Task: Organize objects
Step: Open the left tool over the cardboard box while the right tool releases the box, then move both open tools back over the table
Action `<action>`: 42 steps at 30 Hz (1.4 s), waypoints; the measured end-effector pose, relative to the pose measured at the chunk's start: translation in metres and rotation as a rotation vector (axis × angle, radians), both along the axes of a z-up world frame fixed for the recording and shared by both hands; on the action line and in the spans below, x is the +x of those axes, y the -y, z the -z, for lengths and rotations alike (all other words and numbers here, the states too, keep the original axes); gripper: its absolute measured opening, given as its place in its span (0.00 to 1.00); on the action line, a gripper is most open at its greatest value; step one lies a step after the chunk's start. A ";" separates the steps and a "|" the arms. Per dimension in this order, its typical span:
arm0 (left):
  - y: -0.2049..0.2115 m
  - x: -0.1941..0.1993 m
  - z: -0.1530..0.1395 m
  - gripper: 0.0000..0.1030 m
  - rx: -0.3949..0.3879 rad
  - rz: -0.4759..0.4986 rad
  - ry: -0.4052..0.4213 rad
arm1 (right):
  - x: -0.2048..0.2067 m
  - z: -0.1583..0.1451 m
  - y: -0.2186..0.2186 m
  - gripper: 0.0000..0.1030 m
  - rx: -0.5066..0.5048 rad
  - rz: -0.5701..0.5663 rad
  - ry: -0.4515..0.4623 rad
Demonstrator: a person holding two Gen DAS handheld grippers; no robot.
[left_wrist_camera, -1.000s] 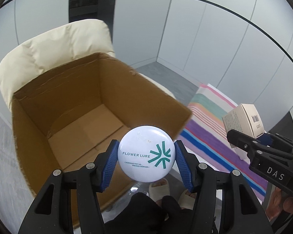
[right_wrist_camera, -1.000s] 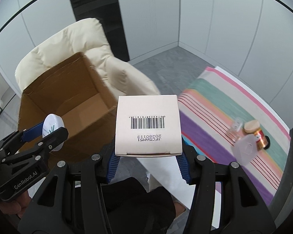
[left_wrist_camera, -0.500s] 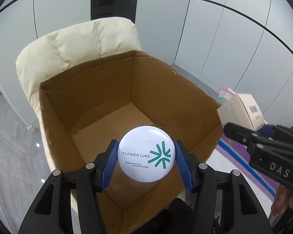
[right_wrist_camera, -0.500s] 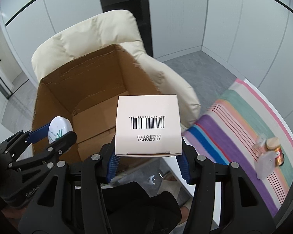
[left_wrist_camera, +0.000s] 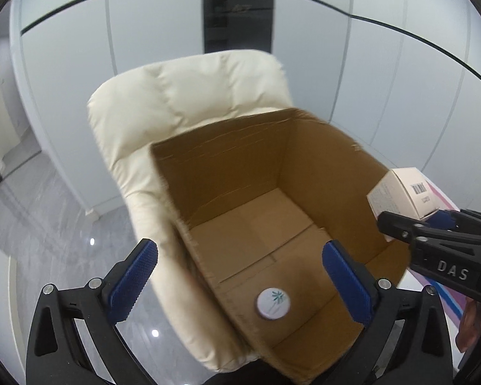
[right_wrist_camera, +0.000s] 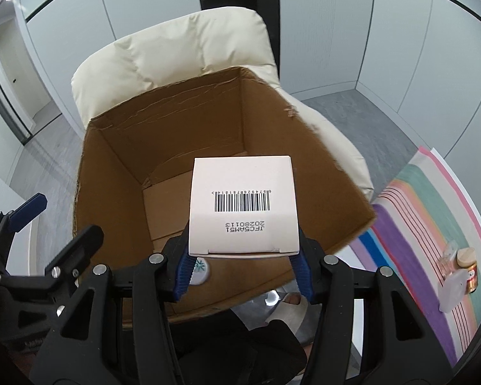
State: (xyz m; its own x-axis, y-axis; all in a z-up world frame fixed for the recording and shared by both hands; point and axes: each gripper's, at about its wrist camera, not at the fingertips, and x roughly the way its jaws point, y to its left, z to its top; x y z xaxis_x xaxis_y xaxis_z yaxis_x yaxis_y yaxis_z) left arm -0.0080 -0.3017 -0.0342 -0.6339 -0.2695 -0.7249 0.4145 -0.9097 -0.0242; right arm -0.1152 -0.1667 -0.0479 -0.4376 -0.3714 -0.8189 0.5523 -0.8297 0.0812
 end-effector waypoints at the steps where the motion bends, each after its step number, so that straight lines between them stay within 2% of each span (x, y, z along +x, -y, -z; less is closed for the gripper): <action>1: 0.004 0.002 0.000 1.00 0.011 -0.011 0.001 | 0.000 0.000 0.002 0.57 0.001 -0.001 -0.002; 2: 0.008 0.003 0.001 1.00 0.020 -0.021 -0.001 | 0.000 0.000 0.004 0.64 -0.001 -0.001 -0.006; 3: 0.011 0.005 0.001 1.00 0.023 -0.030 0.000 | 0.001 0.000 0.005 0.77 -0.006 0.002 -0.011; 4: 0.014 0.005 0.001 1.00 0.025 -0.038 0.002 | 0.001 -0.001 0.005 0.82 -0.015 0.004 -0.015; 15: 0.003 -0.004 0.002 1.00 -0.002 -0.022 0.013 | -0.002 -0.002 -0.007 0.95 -0.010 0.027 -0.022; 21: -0.008 -0.015 0.003 1.00 -0.005 -0.007 0.020 | -0.006 -0.004 -0.026 1.00 -0.008 0.058 -0.037; 42: -0.073 -0.058 0.010 1.00 0.018 0.122 0.022 | -0.029 -0.006 -0.115 1.00 0.016 0.230 -0.033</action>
State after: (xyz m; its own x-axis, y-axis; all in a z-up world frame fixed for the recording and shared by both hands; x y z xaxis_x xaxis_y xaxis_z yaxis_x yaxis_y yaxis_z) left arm -0.0656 -0.2282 -0.0438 -0.6448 -0.1779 -0.7433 0.3015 -0.9529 -0.0334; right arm -0.1439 -0.0520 -0.0422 -0.5356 -0.2457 -0.8079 0.3508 -0.9350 0.0518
